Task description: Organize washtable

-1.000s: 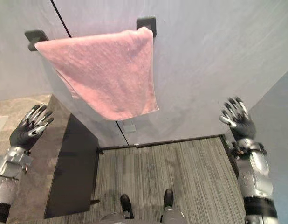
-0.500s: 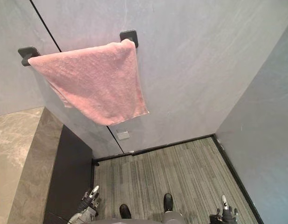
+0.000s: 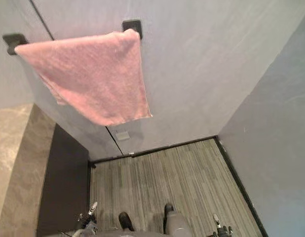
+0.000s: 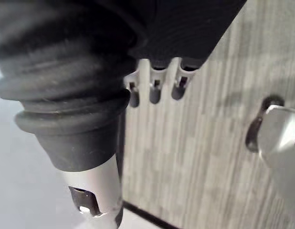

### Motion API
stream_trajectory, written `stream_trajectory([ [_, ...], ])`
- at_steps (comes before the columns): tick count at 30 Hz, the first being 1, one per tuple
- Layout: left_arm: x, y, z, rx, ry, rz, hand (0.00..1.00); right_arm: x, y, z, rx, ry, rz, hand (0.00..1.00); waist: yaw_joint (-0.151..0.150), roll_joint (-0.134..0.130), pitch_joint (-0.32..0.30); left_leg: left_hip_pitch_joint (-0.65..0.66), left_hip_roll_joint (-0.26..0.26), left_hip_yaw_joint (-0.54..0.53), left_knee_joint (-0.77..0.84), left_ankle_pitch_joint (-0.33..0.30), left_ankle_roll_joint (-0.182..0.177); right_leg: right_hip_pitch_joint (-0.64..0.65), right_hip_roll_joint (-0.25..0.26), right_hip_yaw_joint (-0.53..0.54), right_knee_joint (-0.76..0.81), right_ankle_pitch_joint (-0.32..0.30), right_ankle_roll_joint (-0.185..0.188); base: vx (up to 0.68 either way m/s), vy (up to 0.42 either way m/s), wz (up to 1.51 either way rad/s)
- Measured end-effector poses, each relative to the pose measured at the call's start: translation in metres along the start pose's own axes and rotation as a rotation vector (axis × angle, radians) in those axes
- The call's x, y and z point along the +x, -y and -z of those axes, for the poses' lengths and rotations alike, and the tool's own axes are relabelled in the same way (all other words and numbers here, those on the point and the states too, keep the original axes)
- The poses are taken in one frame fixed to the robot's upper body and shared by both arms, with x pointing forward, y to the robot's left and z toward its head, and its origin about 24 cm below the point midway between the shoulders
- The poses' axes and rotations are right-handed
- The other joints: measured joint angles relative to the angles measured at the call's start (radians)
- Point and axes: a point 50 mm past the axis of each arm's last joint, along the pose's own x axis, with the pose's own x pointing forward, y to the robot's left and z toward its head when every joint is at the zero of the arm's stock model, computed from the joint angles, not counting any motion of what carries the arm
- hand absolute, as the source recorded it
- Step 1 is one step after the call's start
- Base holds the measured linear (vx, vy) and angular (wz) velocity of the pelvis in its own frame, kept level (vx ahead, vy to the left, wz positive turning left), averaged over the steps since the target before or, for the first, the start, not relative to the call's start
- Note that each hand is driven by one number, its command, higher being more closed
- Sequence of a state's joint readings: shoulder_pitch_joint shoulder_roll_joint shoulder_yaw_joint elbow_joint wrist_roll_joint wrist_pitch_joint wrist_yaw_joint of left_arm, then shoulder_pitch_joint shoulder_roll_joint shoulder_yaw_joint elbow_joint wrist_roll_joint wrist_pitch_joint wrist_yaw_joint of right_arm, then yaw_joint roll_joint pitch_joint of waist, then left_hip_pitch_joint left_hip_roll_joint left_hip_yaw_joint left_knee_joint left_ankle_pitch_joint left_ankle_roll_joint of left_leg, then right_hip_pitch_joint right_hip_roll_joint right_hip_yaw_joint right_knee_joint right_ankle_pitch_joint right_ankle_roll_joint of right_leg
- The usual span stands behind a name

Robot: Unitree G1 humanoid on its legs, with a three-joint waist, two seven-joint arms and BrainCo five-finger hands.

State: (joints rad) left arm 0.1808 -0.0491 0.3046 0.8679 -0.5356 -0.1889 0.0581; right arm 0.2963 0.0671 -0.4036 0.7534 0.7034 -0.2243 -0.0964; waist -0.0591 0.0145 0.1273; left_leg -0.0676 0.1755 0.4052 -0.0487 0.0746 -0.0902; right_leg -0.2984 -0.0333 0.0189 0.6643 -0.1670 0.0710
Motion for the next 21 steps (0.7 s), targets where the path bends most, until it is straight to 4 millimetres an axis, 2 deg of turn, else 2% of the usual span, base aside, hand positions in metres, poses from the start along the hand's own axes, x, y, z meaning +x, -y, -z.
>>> stream_trajectory([
  [1, 0.000, -0.001, -0.005, 0.009, 0.022, -0.002, 0.00, -0.003, -0.001, 0.002, -0.054, 0.000, -0.026, 0.00, 0.016, -0.042, 0.002, -0.017, -0.005, -0.033, 0.024, 0.001, -0.002, 0.018, -0.016, 0.030, 0.082, -0.033, 0.019, 0.01, -0.330, 1.02],
  [2, 0.001, -0.001, -0.009, 0.013, 0.040, 0.003, 0.00, -0.004, -0.009, 0.002, -0.081, 0.008, -0.059, 0.00, 0.020, -0.054, 0.006, -0.028, -0.002, -0.066, 0.029, 0.005, -0.008, 0.017, 0.002, 0.030, 0.097, -0.034, 0.020, -0.01, -0.364, 1.05],
  [4, -0.001, 0.002, -0.007, 0.016, 0.039, 0.011, 0.00, -0.002, -0.019, -0.004, -0.120, 0.037, -0.103, 0.00, 0.035, -0.040, 0.007, -0.052, 0.021, -0.109, 0.062, 0.017, -0.007, 0.054, 0.040, 0.028, 0.037, -0.041, 0.032, 0.02, -0.254, 0.81],
  [5, -0.003, 0.008, -0.007, 0.000, 0.056, 0.027, 0.00, -0.002, -0.024, -0.010, -0.145, 0.061, -0.134, 0.00, 0.052, -0.028, 0.007, -0.085, 0.043, -0.133, 0.114, 0.054, 0.003, 0.104, 0.060, 0.045, -0.011, -0.094, 0.019, 0.05, -0.272, 0.98],
  [6, -0.003, 0.010, -0.014, 0.003, 0.085, 0.042, 0.00, -0.003, -0.031, -0.009, -0.161, 0.063, -0.163, 0.00, 0.054, -0.053, 0.008, -0.124, 0.027, -0.166, 0.162, 0.054, 0.002, 0.130, 0.051, 0.041, -0.047, -0.150, -0.031, 0.00, -0.286, 0.99],
  [7, -0.002, 0.011, -0.016, 0.004, 0.092, 0.046, 0.00, -0.003, -0.035, -0.008, -0.173, 0.058, -0.185, 0.00, 0.058, -0.054, 0.008, -0.145, 0.029, -0.179, 0.179, 0.053, 0.002, 0.140, 0.054, 0.032, -0.071, -0.165, -0.035, -0.07, -0.233, 0.91],
  [8, -0.002, 0.013, -0.019, -0.001, 0.106, 0.055, 0.00, -0.002, -0.046, -0.010, -0.213, 0.065, -0.236, 0.00, 0.082, -0.043, 0.012, -0.191, 0.039, -0.220, 0.209, 0.055, 0.002, 0.154, 0.076, 0.007, -0.126, -0.182, -0.061, -0.13, -0.240, 0.66],
  [9, -0.003, 0.015, -0.019, -0.007, 0.113, 0.057, 0.00, -0.002, -0.056, -0.011, -0.244, 0.075, -0.274, 0.00, 0.091, -0.034, 0.018, -0.218, 0.051, -0.255, 0.218, 0.063, -0.010, 0.162, 0.093, -0.021, -0.152, -0.194, -0.082, -0.12, -0.181, 0.65],
  [11, -0.004, 0.013, -0.019, -0.018, 0.116, 0.048, 0.00, -0.003, -0.061, -0.009, -0.280, 0.079, -0.303, 0.00, 0.090, -0.023, 0.029, -0.236, 0.051, -0.333, 0.208, 0.094, -0.028, 0.181, 0.105, -0.099, -0.162, -0.206, -0.105, -0.18, -0.162, 0.98],
  [13, -0.006, 0.008, -0.019, -0.044, 0.121, 0.030, 0.00, -0.003, -0.060, -0.011, -0.307, 0.086, -0.299, 0.00, 0.093, -0.021, 0.033, -0.220, 0.054, -0.340, 0.161, 0.090, -0.033, 0.196, 0.105, -0.159, -0.164, -0.211, -0.127, -0.19, -0.144, 1.01],
  [14, -0.008, 0.004, -0.021, -0.064, 0.133, 0.019, 0.00, -0.002, -0.060, -0.014, -0.318, 0.098, -0.300, 0.00, 0.092, -0.028, 0.038, -0.235, 0.076, -0.272, 0.157, 0.035, -0.045, 0.207, 0.099, -0.211, -0.206, -0.187, -0.173, -0.12, -0.072, 0.99],
  [15, -0.008, 0.005, -0.023, -0.078, 0.143, 0.021, 0.00, -0.001, -0.061, -0.016, -0.317, 0.104, -0.301, 0.00, 0.086, -0.032, 0.048, -0.271, 0.090, -0.206, 0.249, 0.029, -0.038, 0.210, 0.077, -0.250, -0.229, -0.175, -0.192, -0.12, -0.061, 1.01],
  [16, -0.009, 0.004, -0.024, -0.080, 0.147, 0.022, 0.00, -0.001, -0.060, -0.016, -0.317, 0.105, -0.301, 0.00, 0.084, -0.042, 0.055, -0.286, 0.089, -0.174, 0.320, 0.029, -0.038, 0.210, 0.060, -0.269, -0.234, -0.172, -0.195, -0.11, -0.054, 1.12],
  [17, -0.010, 0.002, -0.026, -0.080, 0.158, 0.022, 0.00, -0.002, -0.054, -0.015, -0.307, 0.098, -0.285, 0.00, 0.070, -0.054, 0.062, -0.292, 0.092, -0.109, 0.490, -0.007, 0.011, 0.225, 0.028, -0.319, -0.251, -0.165, -0.190, -0.08, -0.044, 0.97],
  [18, -0.011, 0.001, -0.026, -0.079, 0.162, 0.021, 0.00, -0.002, -0.049, -0.015, -0.303, 0.094, -0.272, 0.00, 0.066, -0.054, 0.062, -0.283, 0.100, -0.087, 0.552, -0.032, 0.039, 0.232, 0.020, -0.341, -0.260, -0.162, -0.190, -0.09, -0.026, 1.23],
  [19, -0.012, 0.002, -0.029, -0.079, 0.175, 0.029, 0.00, -0.004, -0.039, -0.013, -0.293, 0.082, -0.248, 0.00, 0.061, -0.049, 0.058, -0.257, 0.132, -0.047, 0.657, -0.127, 0.059, 0.245, 0.015, -0.386, -0.282, -0.153, -0.188, -0.07, 0.022, 0.99],
  [20, -0.012, 0.003, -0.032, -0.081, 0.188, 0.036, 0.00, -0.006, -0.034, -0.010, -0.281, 0.070, -0.238, 0.00, 0.056, -0.034, 0.050, -0.228, 0.162, -0.012, 0.716, -0.181, 0.061, 0.250, 0.010, -0.422, -0.292, -0.149, -0.188, -0.06, 0.049, 1.45],
  [21, -0.010, 0.008, -0.037, -0.080, 0.204, 0.049, 0.00, -0.008, -0.028, -0.007, -0.257, 0.058, -0.221, 0.00, 0.037, -0.031, 0.045, -0.160, 0.207, 0.043, 0.772, -0.234, 0.074, 0.261, -0.011, -0.493, -0.298, -0.148, -0.187, -0.02, 0.076, 1.30],
])
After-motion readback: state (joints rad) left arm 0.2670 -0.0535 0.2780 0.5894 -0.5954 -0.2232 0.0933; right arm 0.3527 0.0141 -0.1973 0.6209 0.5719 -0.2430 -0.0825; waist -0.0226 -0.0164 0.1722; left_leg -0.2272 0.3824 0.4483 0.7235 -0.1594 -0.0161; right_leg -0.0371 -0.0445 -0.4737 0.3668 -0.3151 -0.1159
